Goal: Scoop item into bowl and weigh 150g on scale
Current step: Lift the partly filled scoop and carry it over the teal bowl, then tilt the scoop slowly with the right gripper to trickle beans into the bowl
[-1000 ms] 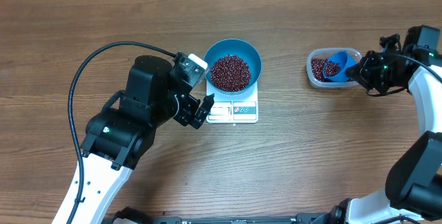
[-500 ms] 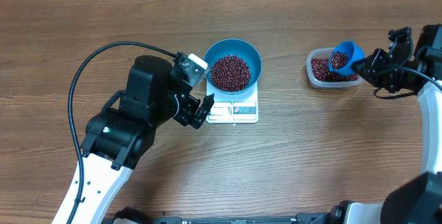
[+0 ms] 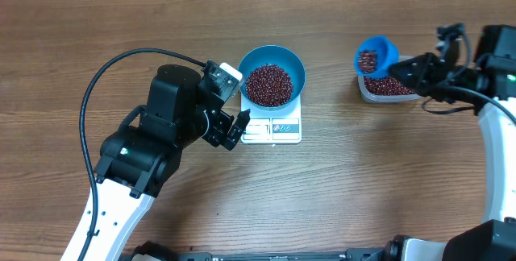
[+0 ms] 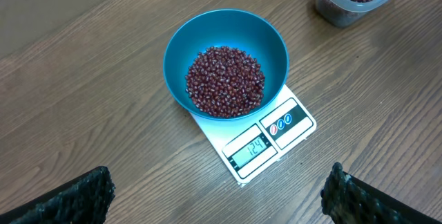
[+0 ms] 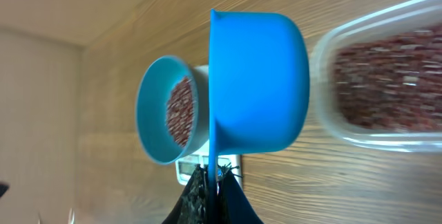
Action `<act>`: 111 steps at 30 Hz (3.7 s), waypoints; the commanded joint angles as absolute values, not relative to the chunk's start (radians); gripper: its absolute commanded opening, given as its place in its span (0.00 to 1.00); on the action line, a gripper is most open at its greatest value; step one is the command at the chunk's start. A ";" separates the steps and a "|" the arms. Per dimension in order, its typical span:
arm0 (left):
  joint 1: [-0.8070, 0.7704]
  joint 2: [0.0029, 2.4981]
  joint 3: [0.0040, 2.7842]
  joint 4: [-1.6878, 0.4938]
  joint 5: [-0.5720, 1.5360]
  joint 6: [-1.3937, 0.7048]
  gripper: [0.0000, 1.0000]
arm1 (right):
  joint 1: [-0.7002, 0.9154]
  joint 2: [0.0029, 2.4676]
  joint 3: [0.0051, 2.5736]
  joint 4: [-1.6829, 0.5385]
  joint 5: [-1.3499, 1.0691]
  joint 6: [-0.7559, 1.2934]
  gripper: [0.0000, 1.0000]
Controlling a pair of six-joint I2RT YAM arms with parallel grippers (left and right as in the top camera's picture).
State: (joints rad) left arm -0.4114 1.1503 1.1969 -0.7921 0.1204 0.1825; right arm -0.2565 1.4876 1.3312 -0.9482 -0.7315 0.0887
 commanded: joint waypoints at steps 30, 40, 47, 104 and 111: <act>-0.406 1.150 1.200 -0.782 0.131 0.153 1.00 | 0.367 1.473 1.330 -0.693 -0.238 0.044 0.04; -0.406 1.150 1.200 -0.782 0.131 0.153 1.00 | 0.426 1.483 1.330 -0.688 -0.150 -0.010 0.04; -0.406 1.150 1.200 -0.786 0.131 0.153 1.00 | 0.426 1.483 1.330 -0.673 -0.146 -0.122 0.04; -0.406 1.150 1.200 -0.785 0.131 0.152 1.00 | 0.426 1.483 1.330 -0.666 -0.211 0.000 0.04; -0.406 1.150 1.200 -0.785 0.131 0.153 0.99 | 0.426 1.483 1.330 -0.666 -0.210 -0.119 0.04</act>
State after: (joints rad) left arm -0.4114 1.1503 1.1973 -0.7883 0.1204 0.1635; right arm 0.4206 1.4876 1.3308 -0.6739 -0.2062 -0.0265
